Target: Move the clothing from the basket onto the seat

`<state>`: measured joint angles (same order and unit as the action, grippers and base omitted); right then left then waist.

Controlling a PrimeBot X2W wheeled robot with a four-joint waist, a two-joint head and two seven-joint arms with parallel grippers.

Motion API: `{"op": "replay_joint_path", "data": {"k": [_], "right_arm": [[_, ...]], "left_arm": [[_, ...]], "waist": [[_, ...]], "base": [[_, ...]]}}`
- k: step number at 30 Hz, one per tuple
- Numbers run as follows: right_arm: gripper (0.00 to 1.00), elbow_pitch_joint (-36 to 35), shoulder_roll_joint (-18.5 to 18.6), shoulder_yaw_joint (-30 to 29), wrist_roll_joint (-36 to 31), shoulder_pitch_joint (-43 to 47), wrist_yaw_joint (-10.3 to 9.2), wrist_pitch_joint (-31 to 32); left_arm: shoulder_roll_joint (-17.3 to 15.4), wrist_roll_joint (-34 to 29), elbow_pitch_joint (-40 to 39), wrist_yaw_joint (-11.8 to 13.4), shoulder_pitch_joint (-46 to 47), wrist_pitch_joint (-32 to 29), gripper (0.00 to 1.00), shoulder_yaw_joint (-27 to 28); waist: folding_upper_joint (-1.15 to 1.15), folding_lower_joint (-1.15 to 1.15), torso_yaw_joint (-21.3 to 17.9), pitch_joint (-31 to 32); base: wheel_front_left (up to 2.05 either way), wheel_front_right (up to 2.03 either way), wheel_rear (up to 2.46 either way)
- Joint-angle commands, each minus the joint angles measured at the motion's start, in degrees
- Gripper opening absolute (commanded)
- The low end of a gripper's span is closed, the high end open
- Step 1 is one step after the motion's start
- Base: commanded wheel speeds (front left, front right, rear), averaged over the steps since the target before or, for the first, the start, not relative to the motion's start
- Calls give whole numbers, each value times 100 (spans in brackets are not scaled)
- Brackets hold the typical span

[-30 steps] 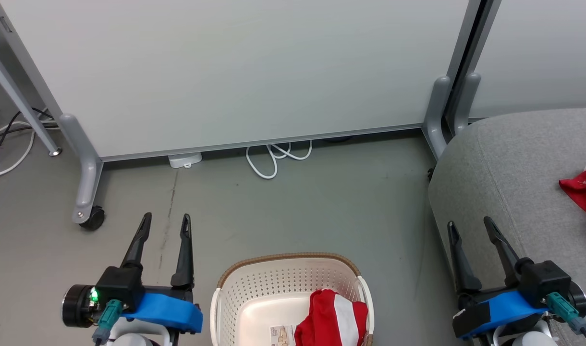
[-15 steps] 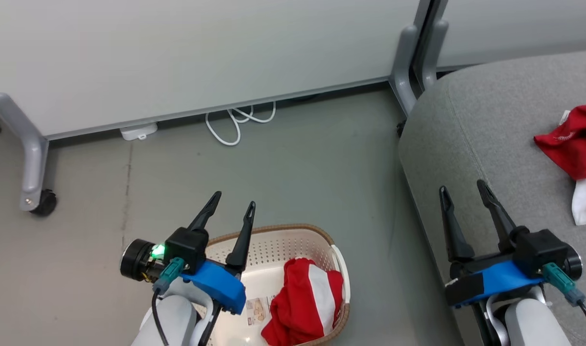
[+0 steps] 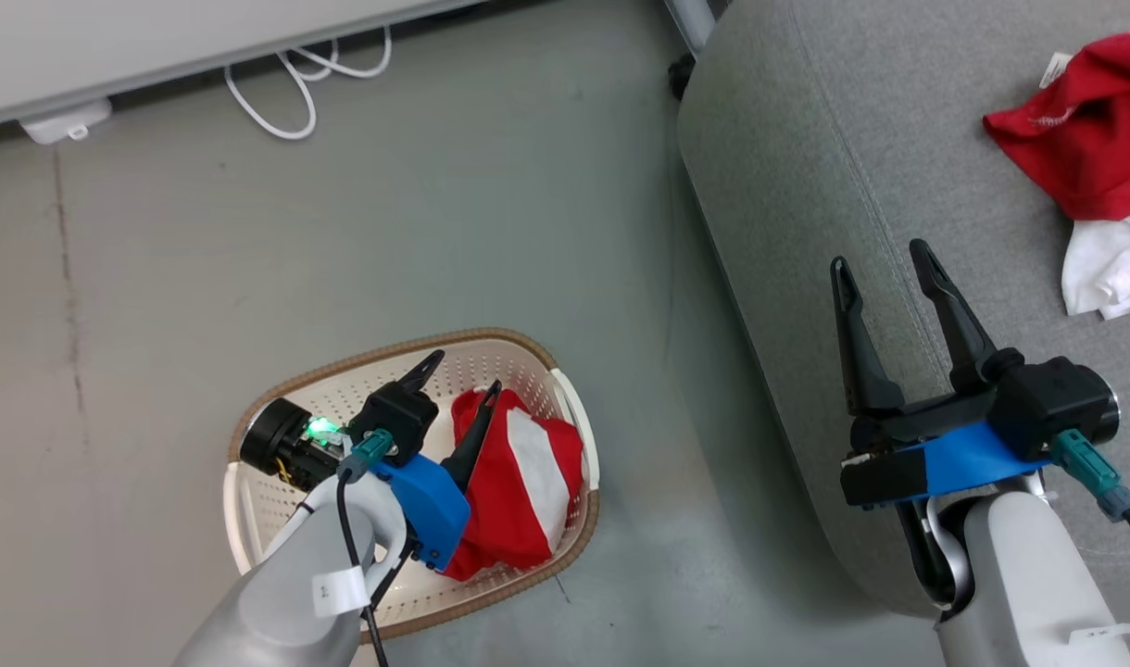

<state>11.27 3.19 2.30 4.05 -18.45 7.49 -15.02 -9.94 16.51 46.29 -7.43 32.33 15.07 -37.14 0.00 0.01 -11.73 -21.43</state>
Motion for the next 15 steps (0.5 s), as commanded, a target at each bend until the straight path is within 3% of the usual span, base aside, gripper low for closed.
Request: {"op": "replay_joint_path", "data": {"k": [1,15], "right_arm": [[100,-51,-21,19,20,-122,1,-24],[100,-239,-36,197,185,-775,1,-24]], "left_arm": [[-53,86,153,-7,214,15,100,-149],[-92,1148,1482,-7,1233,-148,100,-1866]], "waist": [[0,-1,-245,-427],[0,-1,-410,-1671]], "base": [[0,0,0],[0,0,0]]}}
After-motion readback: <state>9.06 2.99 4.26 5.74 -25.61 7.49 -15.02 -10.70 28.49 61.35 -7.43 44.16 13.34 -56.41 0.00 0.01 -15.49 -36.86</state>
